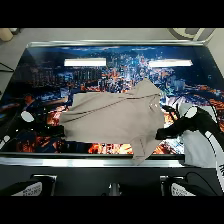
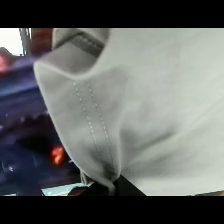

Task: Fold the shirts.

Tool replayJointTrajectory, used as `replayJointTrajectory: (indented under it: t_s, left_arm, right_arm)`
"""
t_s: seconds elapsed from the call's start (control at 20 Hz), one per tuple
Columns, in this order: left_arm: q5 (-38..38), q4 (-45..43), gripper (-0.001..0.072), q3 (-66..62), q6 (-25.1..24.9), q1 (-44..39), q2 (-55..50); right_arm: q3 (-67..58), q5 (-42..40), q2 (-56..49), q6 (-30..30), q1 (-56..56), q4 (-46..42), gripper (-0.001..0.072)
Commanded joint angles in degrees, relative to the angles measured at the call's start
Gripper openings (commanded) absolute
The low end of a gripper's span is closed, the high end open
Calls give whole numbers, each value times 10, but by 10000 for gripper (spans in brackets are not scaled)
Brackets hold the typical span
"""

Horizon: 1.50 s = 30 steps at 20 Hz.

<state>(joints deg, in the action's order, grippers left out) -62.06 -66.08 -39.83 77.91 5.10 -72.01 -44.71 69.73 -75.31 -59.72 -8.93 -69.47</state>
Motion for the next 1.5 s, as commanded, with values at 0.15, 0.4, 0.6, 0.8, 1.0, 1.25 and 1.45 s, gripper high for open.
replayJointTrajectory:
  t_s: [0.15,0.4,0.6,0.8,1.0,1.25,1.45]
  left_arm:
    - [-19,1,23,-51,0,0,64]
    - [-1,0,23,-334,65,10,237]
    - [91,-82,23,-574,143,31,342]
    - [97,-86,23,-610,156,30,399]
    - [55,-97,23,-610,151,30,395]
    - [-49,-133,24,-582,150,30,336]
    - [-91,-137,24,-428,88,30,263]
  right_arm:
    - [-50,-27,24,22,1,59,16]
    - [-363,-72,197,34,1,-59,16]
    - [-575,-141,318,34,1,-106,15]
    - [-593,-124,377,34,1,-106,16]
    - [-593,-97,370,34,1,-110,16]
    - [-593,59,281,34,1,-117,16]
    - [-567,200,113,35,1,-124,16]
